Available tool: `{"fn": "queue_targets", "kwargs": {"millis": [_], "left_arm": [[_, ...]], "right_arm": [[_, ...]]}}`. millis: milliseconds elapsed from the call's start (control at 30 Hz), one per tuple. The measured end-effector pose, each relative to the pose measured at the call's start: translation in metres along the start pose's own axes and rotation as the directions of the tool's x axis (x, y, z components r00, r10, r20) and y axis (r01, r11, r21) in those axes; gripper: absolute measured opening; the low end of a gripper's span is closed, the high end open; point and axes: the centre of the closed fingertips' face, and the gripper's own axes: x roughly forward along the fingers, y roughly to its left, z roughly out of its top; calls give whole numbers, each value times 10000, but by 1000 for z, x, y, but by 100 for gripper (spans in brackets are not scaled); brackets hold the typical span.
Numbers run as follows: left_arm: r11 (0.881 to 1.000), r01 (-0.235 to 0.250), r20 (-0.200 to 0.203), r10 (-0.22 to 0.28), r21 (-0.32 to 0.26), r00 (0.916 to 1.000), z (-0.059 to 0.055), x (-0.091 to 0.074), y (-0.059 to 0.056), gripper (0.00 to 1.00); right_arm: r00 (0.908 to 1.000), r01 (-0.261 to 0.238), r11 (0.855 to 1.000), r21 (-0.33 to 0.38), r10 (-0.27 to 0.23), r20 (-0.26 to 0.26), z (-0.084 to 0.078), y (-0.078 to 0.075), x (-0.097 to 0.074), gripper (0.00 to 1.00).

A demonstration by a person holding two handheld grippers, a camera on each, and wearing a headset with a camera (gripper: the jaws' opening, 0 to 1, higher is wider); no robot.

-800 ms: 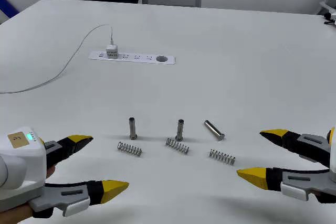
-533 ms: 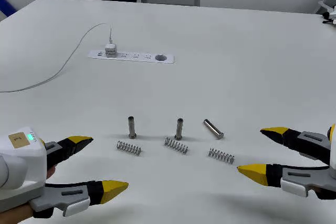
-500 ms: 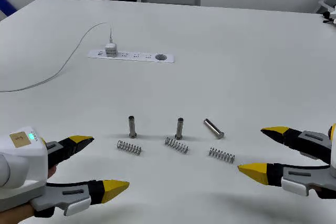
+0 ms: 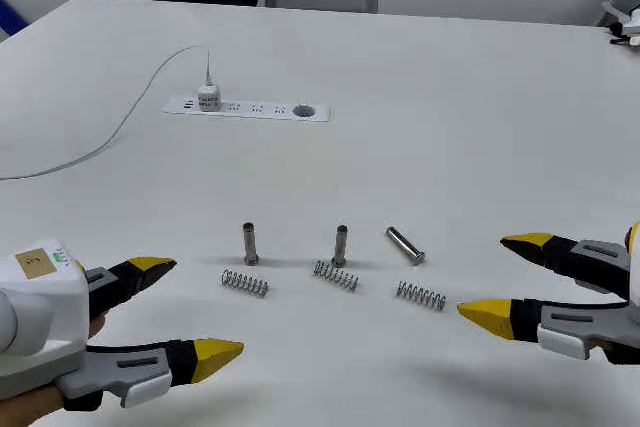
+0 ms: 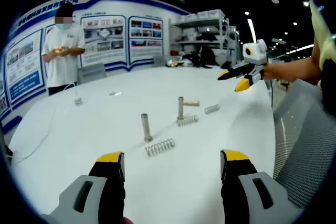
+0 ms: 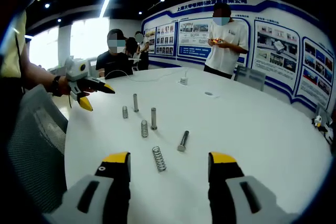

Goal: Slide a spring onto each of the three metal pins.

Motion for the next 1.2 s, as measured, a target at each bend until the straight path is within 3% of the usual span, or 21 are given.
{"fn": "queue_targets", "kwargs": {"millis": [600, 1200], "left_arm": [[9999, -122, 35, 122, -76, 9999, -2, -2, 3, 75], [9995, -221, 37, 222, -233, 9997, -1, -2, 5, 73]], "right_arm": [[9982, 340, 9994, -43, -342, -489, 15, -21, 20, 50], [9936, 592, 9981, 157, -574, -975, 30, -40, 62, 37]]}}
